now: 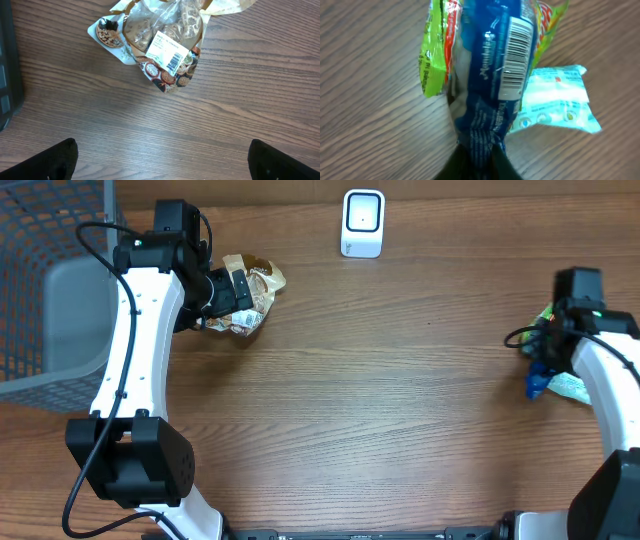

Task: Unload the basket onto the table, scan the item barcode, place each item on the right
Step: 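Carry the Oreo pack to the right edge and drop it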

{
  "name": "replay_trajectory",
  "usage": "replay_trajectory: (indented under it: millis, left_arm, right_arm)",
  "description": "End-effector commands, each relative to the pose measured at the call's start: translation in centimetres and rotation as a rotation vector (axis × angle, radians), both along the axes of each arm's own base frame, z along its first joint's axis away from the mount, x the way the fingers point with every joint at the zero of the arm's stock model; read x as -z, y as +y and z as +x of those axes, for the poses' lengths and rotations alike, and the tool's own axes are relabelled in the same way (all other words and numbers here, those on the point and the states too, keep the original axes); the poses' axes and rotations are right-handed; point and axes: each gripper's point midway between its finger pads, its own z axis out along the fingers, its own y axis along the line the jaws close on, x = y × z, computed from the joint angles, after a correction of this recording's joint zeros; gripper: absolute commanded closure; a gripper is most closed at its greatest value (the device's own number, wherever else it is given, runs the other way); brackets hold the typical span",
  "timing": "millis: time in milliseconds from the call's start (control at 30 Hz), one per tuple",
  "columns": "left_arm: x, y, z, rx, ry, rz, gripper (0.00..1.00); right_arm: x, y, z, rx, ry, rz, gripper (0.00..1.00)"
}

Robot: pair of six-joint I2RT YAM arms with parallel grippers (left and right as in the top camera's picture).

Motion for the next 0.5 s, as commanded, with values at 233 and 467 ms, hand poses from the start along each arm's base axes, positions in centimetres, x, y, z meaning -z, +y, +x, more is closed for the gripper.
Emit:
replay_trajectory:
  millis: [233, 467]
  left_arm:
    - [0.4, -0.4, 0.0, 0.003, 0.013, -0.007, 0.0]
    - [0.4, -0.4, 0.0, 0.003, 0.013, -0.007, 0.0]
  right_arm:
    - [-1.1, 3.1, 2.1, -0.134, -0.093, 0.165, 0.07]
    - [-6.0, 10.8, 5.3, -0.39, -0.302, 0.564, 0.0]
